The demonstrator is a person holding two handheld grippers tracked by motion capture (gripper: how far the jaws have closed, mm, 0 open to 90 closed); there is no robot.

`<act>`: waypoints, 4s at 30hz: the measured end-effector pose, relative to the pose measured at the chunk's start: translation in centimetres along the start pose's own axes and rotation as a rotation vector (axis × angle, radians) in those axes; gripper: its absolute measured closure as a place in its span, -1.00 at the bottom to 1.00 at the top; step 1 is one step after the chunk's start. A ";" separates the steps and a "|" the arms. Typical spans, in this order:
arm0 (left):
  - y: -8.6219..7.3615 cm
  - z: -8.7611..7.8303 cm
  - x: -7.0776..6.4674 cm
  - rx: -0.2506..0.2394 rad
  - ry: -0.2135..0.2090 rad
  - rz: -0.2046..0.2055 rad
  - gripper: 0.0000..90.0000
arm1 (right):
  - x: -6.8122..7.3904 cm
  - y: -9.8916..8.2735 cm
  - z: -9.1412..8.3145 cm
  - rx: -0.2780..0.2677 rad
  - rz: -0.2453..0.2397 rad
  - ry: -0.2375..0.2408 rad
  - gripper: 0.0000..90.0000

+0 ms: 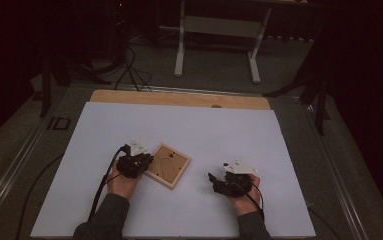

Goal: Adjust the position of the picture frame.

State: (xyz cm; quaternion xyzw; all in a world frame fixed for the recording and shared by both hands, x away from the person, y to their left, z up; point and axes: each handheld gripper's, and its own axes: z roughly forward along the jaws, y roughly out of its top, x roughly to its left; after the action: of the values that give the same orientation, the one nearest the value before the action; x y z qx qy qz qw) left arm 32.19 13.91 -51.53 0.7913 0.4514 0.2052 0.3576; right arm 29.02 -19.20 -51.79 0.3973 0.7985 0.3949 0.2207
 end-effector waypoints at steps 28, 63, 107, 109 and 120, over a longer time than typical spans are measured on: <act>-2.6 -3.5 -1.0 -0.039 -0.117 0.036 0.99 | 1.9 4.6 2.1 -0.097 -0.091 0.078 0.67; -3.9 -2.5 -2.6 0.094 -0.096 0.135 1.00 | 2.1 6.0 8.1 0.024 -0.059 0.113 1.00; -2.5 0.2 -2.1 0.068 0.003 0.117 1.00 | 1.4 5.9 8.1 0.105 -0.070 0.090 1.00; -2.5 0.3 -2.2 0.060 0.011 0.116 1.00 | 1.4 5.8 8.0 0.112 -0.063 0.092 1.00; -2.5 0.0 -2.1 0.063 -0.007 0.096 0.99 | 1.6 3.4 6.9 0.139 -0.029 0.110 1.00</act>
State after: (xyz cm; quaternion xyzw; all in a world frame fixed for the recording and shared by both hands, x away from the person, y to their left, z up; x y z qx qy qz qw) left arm 29.70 12.96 -53.46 0.8237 0.4177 0.2050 0.3239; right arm 34.22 -13.50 -53.19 0.3776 0.8406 0.3564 0.1540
